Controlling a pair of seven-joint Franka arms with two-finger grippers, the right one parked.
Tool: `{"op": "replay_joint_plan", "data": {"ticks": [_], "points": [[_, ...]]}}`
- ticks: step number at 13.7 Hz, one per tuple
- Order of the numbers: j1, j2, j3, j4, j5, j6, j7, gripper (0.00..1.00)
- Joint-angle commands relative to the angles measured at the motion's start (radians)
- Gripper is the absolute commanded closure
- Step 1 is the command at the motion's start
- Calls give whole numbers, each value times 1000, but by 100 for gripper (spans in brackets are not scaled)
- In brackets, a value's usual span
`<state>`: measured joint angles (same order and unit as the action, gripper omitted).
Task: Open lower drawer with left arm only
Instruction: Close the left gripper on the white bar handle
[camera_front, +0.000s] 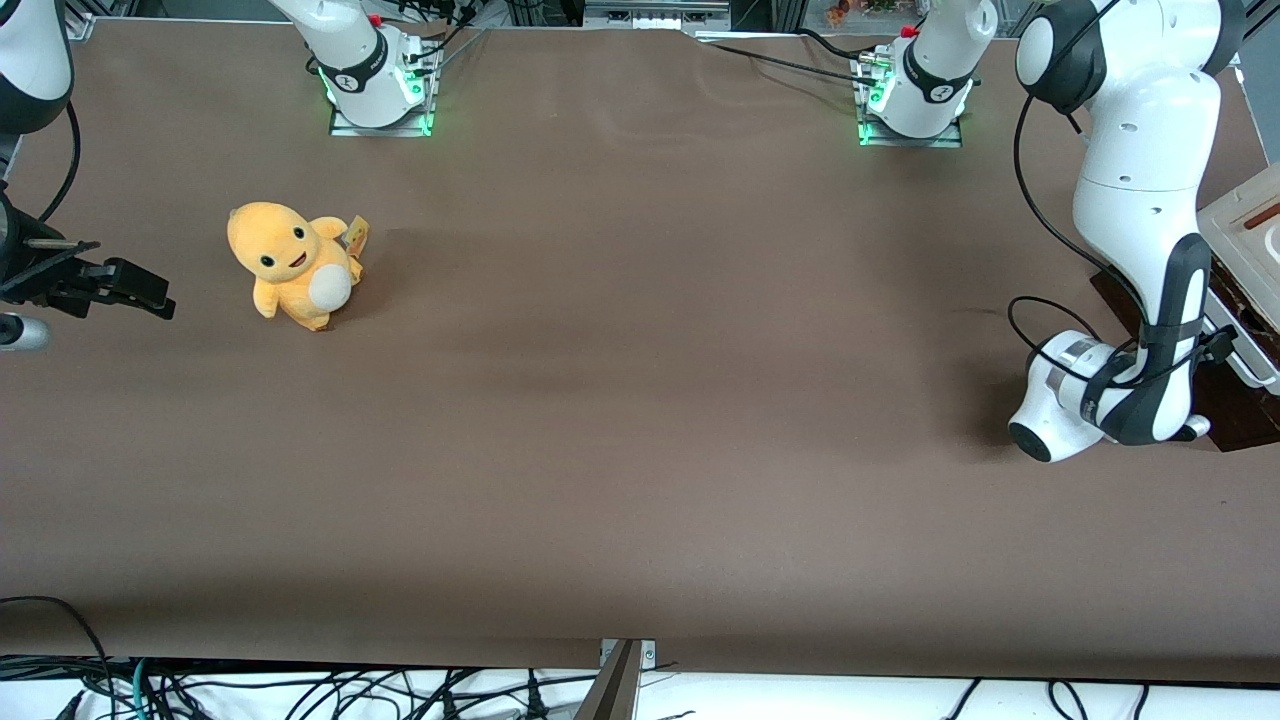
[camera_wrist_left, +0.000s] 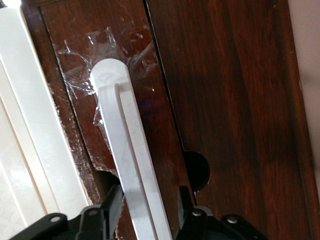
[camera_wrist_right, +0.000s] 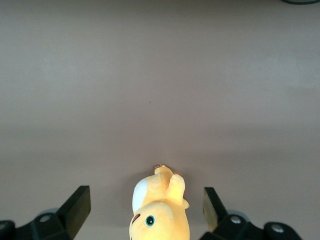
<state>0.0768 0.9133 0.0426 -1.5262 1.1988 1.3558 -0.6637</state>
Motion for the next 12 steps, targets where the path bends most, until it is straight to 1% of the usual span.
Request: {"op": "replay_joint_plan", "data": {"ticks": [1,2,5,12], "points": [[8,13,-6,23,27,-1,-7,70],[6,15,-6,23,30,-1,-5,76],[6,15,-6,24,41,-1,12,77],[-9,13,-10,26,38,-3,12,78]]}}
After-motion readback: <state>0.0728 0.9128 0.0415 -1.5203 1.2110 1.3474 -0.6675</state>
